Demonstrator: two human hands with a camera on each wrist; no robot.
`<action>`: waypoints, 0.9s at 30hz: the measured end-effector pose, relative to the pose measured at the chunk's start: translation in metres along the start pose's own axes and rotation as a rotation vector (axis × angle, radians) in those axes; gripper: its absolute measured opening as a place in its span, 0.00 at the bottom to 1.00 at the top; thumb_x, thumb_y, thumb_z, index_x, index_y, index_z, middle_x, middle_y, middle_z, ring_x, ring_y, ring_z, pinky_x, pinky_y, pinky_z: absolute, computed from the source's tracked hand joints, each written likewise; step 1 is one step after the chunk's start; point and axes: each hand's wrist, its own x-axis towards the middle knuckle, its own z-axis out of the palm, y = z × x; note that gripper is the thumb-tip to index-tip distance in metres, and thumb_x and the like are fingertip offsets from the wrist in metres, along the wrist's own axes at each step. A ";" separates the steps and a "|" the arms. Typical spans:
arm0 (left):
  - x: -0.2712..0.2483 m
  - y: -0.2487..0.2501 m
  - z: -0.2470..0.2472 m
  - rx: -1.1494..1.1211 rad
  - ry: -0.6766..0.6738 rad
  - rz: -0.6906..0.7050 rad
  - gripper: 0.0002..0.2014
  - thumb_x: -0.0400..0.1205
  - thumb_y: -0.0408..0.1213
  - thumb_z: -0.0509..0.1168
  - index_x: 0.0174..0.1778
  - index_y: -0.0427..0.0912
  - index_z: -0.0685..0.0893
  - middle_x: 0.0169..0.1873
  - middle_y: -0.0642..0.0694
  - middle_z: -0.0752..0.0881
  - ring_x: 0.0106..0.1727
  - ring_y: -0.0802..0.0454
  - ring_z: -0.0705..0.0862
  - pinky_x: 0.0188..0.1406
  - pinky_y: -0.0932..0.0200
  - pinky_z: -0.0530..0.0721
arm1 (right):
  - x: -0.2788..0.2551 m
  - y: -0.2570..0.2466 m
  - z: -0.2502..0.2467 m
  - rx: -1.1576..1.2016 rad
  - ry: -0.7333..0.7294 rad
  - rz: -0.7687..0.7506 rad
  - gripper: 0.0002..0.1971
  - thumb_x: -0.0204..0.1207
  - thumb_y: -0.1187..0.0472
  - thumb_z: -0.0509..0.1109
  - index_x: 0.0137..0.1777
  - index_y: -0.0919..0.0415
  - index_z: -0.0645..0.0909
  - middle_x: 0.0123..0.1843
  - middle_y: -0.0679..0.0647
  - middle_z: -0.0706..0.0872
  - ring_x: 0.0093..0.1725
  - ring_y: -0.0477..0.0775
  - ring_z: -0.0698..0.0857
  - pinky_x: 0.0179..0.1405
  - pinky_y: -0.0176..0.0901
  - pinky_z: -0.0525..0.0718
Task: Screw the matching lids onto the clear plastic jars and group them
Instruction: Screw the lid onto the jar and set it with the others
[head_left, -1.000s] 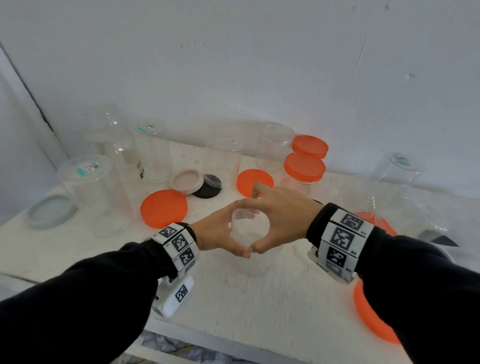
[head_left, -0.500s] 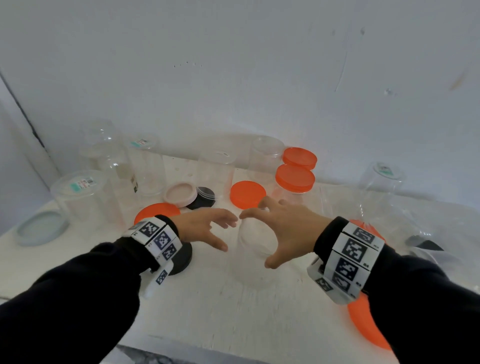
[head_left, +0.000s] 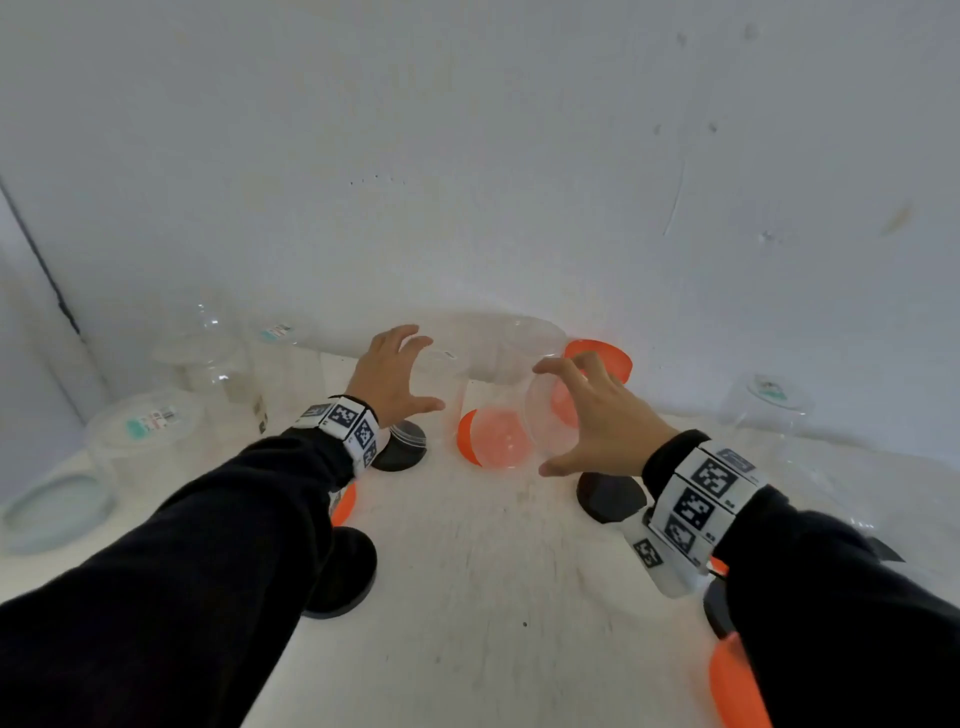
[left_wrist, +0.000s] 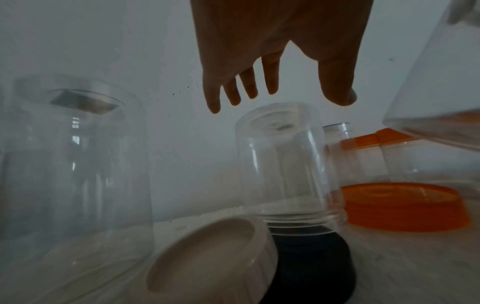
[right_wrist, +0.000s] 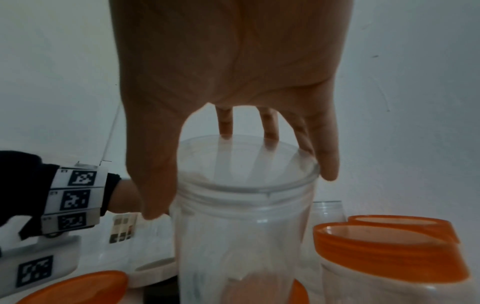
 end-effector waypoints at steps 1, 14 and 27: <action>0.004 0.000 0.002 0.012 -0.022 -0.017 0.44 0.68 0.51 0.76 0.77 0.42 0.64 0.79 0.42 0.58 0.79 0.42 0.55 0.76 0.46 0.60 | 0.006 0.002 0.000 0.004 0.013 0.014 0.52 0.52 0.45 0.83 0.74 0.41 0.55 0.72 0.52 0.60 0.65 0.59 0.71 0.52 0.51 0.82; 0.032 -0.013 0.023 -0.219 -0.047 -0.278 0.48 0.67 0.47 0.78 0.79 0.38 0.60 0.76 0.40 0.59 0.77 0.42 0.60 0.73 0.50 0.64 | 0.073 0.018 0.009 0.121 -0.010 -0.031 0.52 0.53 0.50 0.85 0.74 0.42 0.57 0.73 0.52 0.58 0.70 0.58 0.66 0.61 0.53 0.80; 0.032 -0.038 0.020 -0.240 0.014 -0.358 0.47 0.67 0.49 0.78 0.77 0.37 0.61 0.74 0.43 0.59 0.76 0.46 0.59 0.74 0.54 0.63 | 0.124 0.014 0.046 0.167 0.081 -0.064 0.49 0.58 0.55 0.83 0.77 0.47 0.58 0.76 0.56 0.54 0.74 0.61 0.58 0.63 0.50 0.74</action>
